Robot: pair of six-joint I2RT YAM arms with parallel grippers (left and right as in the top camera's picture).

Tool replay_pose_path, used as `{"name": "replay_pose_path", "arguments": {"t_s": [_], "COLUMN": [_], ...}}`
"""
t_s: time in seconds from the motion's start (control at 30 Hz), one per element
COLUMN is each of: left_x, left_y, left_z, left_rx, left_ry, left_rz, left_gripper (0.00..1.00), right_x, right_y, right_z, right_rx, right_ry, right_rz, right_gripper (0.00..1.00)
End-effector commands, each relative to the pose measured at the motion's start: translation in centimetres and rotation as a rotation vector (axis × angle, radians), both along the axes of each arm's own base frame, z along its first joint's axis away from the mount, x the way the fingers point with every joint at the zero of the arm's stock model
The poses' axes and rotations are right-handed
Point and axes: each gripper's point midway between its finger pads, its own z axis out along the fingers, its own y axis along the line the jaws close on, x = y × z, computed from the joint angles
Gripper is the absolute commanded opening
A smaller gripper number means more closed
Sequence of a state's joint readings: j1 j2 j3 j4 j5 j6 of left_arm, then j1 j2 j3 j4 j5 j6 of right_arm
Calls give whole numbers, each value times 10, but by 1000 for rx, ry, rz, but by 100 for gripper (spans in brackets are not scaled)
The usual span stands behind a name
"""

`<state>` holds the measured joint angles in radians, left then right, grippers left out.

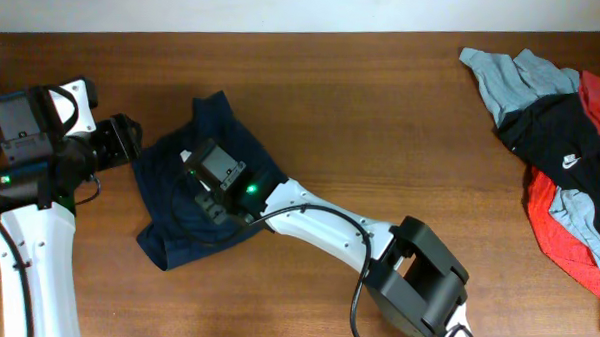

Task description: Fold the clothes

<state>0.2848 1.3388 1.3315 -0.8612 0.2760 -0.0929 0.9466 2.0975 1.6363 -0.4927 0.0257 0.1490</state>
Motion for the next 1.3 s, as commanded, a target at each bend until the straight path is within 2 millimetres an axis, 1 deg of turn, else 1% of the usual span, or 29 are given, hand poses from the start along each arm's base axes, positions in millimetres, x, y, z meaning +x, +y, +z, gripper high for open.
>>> {"name": "replay_pose_path", "arguments": {"t_s": [0.0,0.07,0.13,0.3,0.37,0.43,0.47,0.5,0.53,0.57,0.6,0.63,0.67,0.7,0.73,0.77,0.8,0.83,0.87,0.9,0.97,1.03,1.07,1.1,1.13,1.17,1.2,1.23,1.27], "left_x": [-2,-2,-2,0,-1,0,1,2,4,4,4,4,4,5,7,9,11,12,14,16,20,24,26,28,30,32,33,37,39], "left_y": [1,3,6,15,22,29,32,32,32,33,32,32,30,26,16,10,1,-4,-14,-26,-55,-72,-77,-83,-87,-91,-93,-90,-84], "left_z": [9,8,8,10,12,19,27,31,37,40,41,40,38,36,33,31,26,21,12,0,-22,-46,-53,-68,-75,-89,-96,-110,-121], "left_rx": [16,25,44,91,123,155,176,184,187,188,188,185,177,157,123,102,72,50,19,-9,-56,-83,-90,-105,-114,-114,-110,-90,-65], "left_ry": [-25,-23,-22,-27,-25,-33,-50,-60,-74,-80,-83,-79,-72,-71,-72,-71,-65,-55,-32,-8,27,78,98,134,153,185,197,226,253], "left_rz": [-12,-4,1,22,50,75,81,78,79,80,79,76,70,50,0,-36,-85,-118,-174,-246,-426,-512,-526,-544,-554,-570,-586,-582,-568], "left_gripper": [69,69,69,69,70,70,70,70,70,70,74,77,78,80,82,82,82,82,82,82,82,84,86,86,86,87,87,86,79], "right_x": [-26,-42,-62,-117,-126,-115,-100,-93,-76,-65,-50,-38,-32,-25,-21,-19,-16,-16,-15,-12,-10,-17,-20,-24,-26,-30,-31,-29,-26], "right_y": [23,32,42,64,67,57,44,38,20,7,-12,-29,-38,-52,-64,-71,-81,-86,-92,-103,-114,-114,-113,-113,-113,-108,-105,-99,-96], "right_z": [10,17,21,19,19,21,32,39,59,73,88,96,99,101,99,96,92,88,83,73,59,47,45,38,34,28,25,23,22], "right_rx": [9,5,-2,-31,-49,-117,-161,-172,-179,-172,-153,-130,-117,-87,-51,-37,-6,16,37,37,-22,-72,-84,-121,-136,-143,-138,-113,-90], "right_ry": [-18,-35,-45,-64,-85,-163,-227,-248,-284,-291,-274,-236,-203,-130,-27,23,116,179,245,313,298,262,253,235,228,213,207,197,194], "right_rz": [107,164,219,376,385,327,252,221,128,62,-20,-79,-97,-107,-99,-98,-97,-93,-93,-111,-38,81,111,139,144,156,162,143,116], "right_gripper": [26,33,33,33,33,34,33,33,33,34,40,51,54,60,65,68,72,72,72,72,72,72,72,72,72,73,74,74,73]}}
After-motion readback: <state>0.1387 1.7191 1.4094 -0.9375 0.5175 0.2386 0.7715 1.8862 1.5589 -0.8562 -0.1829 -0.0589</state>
